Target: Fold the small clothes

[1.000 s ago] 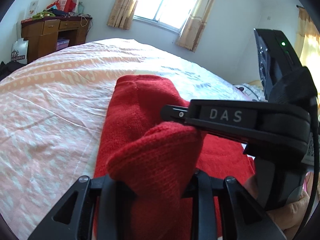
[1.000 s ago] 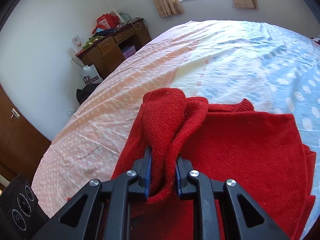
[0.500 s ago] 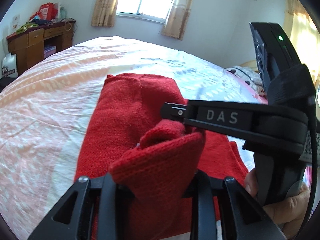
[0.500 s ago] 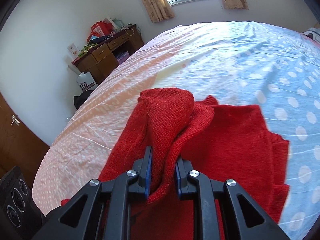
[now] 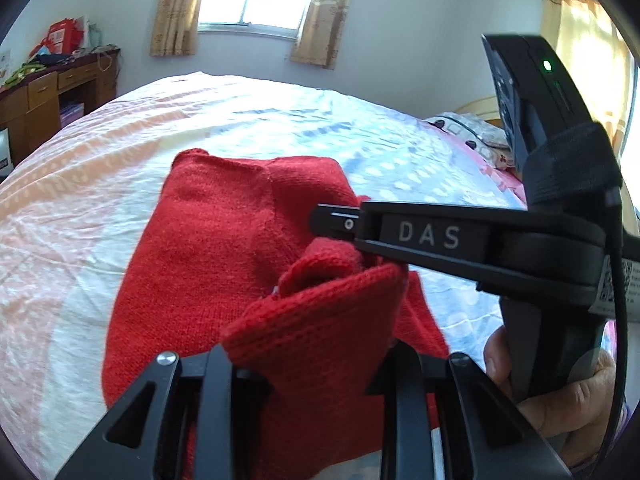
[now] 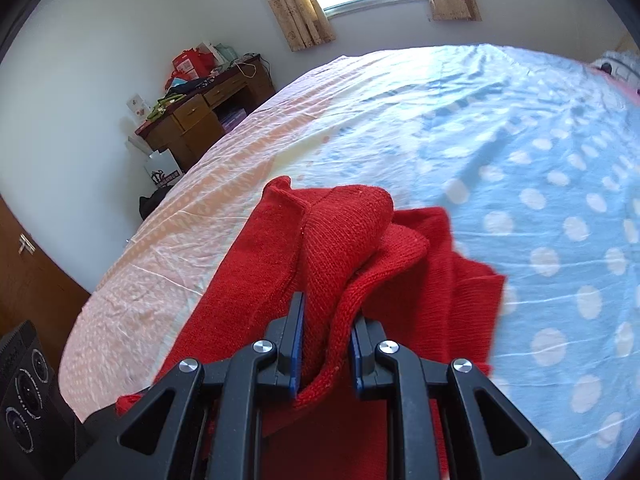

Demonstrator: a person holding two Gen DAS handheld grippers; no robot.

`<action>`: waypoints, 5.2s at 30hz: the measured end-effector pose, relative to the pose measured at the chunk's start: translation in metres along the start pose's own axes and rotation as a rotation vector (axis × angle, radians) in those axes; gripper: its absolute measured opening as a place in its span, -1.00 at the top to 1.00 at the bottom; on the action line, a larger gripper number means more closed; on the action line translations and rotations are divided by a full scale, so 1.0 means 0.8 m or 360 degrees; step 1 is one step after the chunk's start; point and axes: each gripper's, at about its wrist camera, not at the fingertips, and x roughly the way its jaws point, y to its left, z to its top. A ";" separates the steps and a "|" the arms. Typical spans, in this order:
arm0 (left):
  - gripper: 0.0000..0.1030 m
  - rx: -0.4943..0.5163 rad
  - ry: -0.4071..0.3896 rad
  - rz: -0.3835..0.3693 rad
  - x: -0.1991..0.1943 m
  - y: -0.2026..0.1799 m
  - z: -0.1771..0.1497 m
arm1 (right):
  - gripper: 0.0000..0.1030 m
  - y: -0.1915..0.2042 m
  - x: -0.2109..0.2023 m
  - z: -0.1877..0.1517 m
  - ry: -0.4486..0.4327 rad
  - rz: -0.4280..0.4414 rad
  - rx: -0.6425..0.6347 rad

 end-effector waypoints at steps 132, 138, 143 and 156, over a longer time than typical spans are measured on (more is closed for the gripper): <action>-1.00 -0.0163 0.0093 0.0184 0.015 0.096 -0.030 | 0.79 -0.005 -0.090 -0.055 -0.0181 -0.0014 -0.0116; -1.00 -0.0144 0.0103 0.0190 0.015 0.094 -0.030 | 0.80 -0.026 -0.083 -0.132 -0.0187 0.0007 0.0057; -1.00 -0.0058 0.0109 0.0304 0.010 0.082 -0.023 | 0.79 -0.023 -0.104 -0.144 -0.0214 -0.0014 0.0148; -1.00 0.0211 0.0056 0.0466 0.014 0.064 0.039 | -0.42 -0.058 -0.137 -0.100 -0.0404 -0.0088 0.0387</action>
